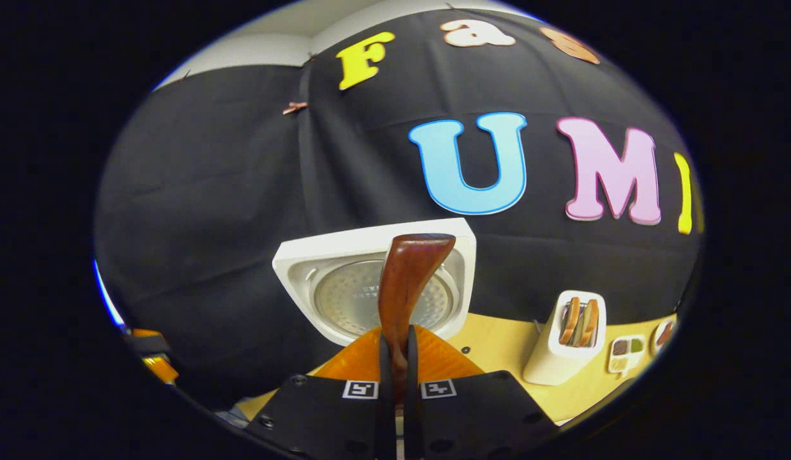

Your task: Close the left gripper, press the button to open the rice cooker; take a wooden spoon from the chopstick holder with the right hand, scoop a spoonful of rice and pour it into the rice cooker, then put the wooden spoon back into the chopstick holder.

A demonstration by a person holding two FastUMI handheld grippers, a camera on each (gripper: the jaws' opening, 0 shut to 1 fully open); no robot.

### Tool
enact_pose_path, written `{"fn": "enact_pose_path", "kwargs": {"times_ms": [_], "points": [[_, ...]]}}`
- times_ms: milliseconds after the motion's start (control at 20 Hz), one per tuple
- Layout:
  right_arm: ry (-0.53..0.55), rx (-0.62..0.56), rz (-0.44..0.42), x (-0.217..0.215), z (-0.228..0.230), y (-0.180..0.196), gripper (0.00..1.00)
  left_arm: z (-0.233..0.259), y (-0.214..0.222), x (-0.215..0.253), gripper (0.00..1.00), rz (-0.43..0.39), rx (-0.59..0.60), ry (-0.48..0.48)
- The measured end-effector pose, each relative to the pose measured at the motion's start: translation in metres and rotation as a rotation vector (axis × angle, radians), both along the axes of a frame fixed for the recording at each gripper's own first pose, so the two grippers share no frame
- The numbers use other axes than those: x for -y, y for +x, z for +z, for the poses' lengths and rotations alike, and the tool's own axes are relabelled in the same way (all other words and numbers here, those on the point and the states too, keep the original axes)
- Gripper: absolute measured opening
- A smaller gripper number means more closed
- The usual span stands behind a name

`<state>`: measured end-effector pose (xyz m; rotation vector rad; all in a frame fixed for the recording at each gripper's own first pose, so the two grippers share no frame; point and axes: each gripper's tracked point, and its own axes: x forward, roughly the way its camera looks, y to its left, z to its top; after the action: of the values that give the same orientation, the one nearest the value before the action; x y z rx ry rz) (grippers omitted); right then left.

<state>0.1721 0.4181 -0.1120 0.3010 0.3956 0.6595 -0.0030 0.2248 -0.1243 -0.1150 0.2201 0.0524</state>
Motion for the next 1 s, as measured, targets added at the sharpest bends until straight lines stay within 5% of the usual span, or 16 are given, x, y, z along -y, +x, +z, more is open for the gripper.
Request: {"fn": "enact_pose_path", "kwargs": {"times_ms": [450,1000], "points": [[0.299,-0.116,-0.074,0.086,0.03,-0.005,0.1,0.011,0.001,0.037,0.96,-0.02,0.005,0.025],[0.346,-0.081,-0.238,0.27,0.028,-0.036,0.09,0.026,0.011,0.089,0.96,-0.003,0.015,0.061]]}}
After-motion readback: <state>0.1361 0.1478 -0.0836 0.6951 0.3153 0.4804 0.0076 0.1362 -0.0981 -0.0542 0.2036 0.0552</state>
